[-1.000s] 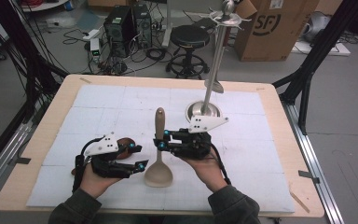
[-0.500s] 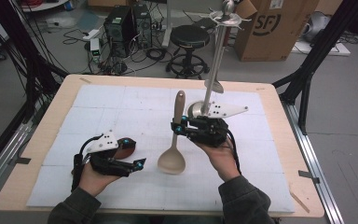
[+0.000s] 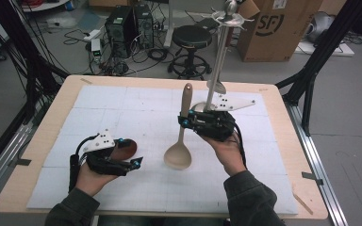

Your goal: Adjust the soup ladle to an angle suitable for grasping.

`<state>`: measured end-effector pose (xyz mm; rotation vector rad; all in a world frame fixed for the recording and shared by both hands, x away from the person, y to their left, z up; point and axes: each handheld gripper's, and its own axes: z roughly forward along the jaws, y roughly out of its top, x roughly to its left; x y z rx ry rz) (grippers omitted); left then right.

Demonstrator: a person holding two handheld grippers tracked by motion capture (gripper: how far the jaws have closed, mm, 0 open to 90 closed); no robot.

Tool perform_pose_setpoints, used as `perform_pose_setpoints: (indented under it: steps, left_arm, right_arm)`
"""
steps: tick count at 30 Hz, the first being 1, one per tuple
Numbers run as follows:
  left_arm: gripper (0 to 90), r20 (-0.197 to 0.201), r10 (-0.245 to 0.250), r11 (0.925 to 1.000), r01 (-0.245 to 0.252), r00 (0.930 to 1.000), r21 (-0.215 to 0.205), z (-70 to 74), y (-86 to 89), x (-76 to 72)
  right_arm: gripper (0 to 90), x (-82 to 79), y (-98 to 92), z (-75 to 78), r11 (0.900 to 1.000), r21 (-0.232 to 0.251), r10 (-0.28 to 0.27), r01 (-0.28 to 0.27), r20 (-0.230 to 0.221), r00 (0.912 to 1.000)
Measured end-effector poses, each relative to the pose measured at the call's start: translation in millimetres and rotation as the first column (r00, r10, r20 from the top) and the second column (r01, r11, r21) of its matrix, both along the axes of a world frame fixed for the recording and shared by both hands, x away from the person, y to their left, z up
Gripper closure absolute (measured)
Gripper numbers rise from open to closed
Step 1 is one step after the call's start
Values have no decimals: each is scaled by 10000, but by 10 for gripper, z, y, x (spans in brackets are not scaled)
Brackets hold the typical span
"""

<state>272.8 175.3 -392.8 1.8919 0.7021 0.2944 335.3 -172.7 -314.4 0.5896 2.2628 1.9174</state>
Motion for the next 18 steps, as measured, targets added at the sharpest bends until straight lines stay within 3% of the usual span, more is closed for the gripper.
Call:
perform_pose_setpoints:
  steps: [8, 18]
  left_arm:
    - [212, 20, 192, 9998, -192, 9998, 91, -9, 44, 5]
    - [211, 9, 250, 9997, -250, 9997, 45, -4, 64, 7]
  right_arm:
    - [766, 95, 0, 79, 9996, -265, -138, 139, 23, 9999]
    - [766, 211, -55, 188, 9991, -247, -342, 341, -10, 9994]
